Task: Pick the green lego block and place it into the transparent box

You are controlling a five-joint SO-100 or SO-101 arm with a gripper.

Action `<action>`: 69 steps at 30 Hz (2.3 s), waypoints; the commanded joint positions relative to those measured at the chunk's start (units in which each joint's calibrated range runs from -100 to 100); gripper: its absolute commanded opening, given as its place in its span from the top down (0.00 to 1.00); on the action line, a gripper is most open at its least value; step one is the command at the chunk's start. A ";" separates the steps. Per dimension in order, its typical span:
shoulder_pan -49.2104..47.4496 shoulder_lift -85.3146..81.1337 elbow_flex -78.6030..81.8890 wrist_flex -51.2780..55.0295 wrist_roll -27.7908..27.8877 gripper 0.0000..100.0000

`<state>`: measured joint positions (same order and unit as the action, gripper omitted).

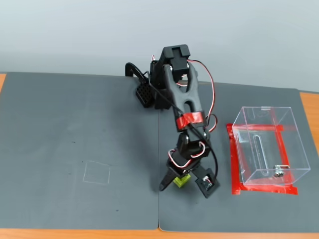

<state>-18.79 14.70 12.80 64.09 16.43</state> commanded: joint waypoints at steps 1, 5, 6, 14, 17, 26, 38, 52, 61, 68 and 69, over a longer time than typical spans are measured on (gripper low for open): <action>-0.79 -1.01 -0.99 -0.20 0.21 0.57; -0.79 -0.75 -0.99 -0.73 0.21 0.57; -0.79 -0.75 -0.99 -0.73 0.21 0.57; -0.34 -0.75 -0.63 -0.73 0.05 0.77; -0.49 -0.67 -0.63 -0.73 0.00 0.82; -0.79 -0.75 -0.63 -0.29 0.00 0.89; -1.01 -3.46 -1.17 0.14 0.11 0.94; -7.36 -21.27 -0.63 -0.55 0.52 0.94; -11.31 -27.20 -1.26 -0.29 0.52 0.94; -14.82 -32.80 -1.35 -0.29 0.47 0.94; -15.56 -33.65 -1.35 -0.55 0.52 0.94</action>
<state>-32.79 -14.44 12.89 63.92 16.92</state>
